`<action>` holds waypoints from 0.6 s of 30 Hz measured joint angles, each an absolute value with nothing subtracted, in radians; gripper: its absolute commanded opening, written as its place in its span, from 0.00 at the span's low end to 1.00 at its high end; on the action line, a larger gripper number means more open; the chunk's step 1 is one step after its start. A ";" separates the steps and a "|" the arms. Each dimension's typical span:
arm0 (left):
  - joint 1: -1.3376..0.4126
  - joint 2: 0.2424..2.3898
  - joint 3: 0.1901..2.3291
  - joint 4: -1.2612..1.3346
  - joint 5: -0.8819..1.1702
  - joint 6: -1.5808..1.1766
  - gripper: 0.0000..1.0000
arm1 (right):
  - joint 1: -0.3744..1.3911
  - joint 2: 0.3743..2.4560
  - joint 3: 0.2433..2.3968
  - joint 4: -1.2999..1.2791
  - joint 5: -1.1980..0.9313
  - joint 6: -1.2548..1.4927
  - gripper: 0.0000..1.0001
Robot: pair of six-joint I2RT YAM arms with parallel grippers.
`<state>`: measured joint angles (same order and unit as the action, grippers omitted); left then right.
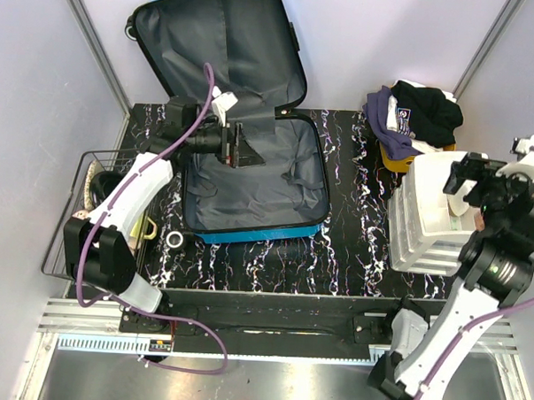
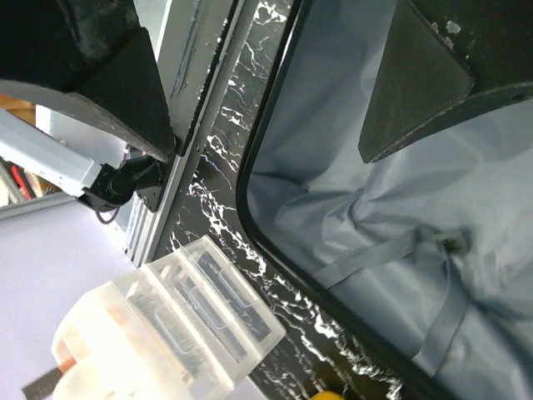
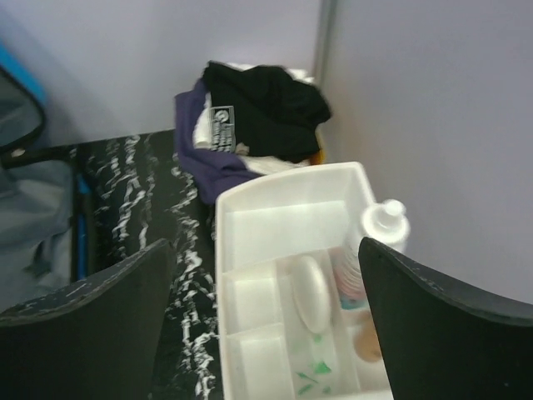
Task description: Open, take out, and arrange the luggage
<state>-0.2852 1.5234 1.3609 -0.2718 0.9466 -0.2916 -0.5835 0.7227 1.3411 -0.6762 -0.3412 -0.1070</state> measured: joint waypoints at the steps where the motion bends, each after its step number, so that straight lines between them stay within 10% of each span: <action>1: -0.274 1.523 1.362 -0.300 0.945 -0.282 0.99 | -0.583 0.756 1.354 -0.682 -0.372 -0.102 1.00; 8: -0.140 1.544 1.499 -0.722 0.907 -0.062 0.99 | -0.564 0.974 1.397 -0.691 -0.511 -0.044 1.00; 18: 0.002 1.540 1.550 -0.961 0.719 0.136 0.99 | -0.084 1.193 1.456 -0.618 -0.373 -0.035 1.00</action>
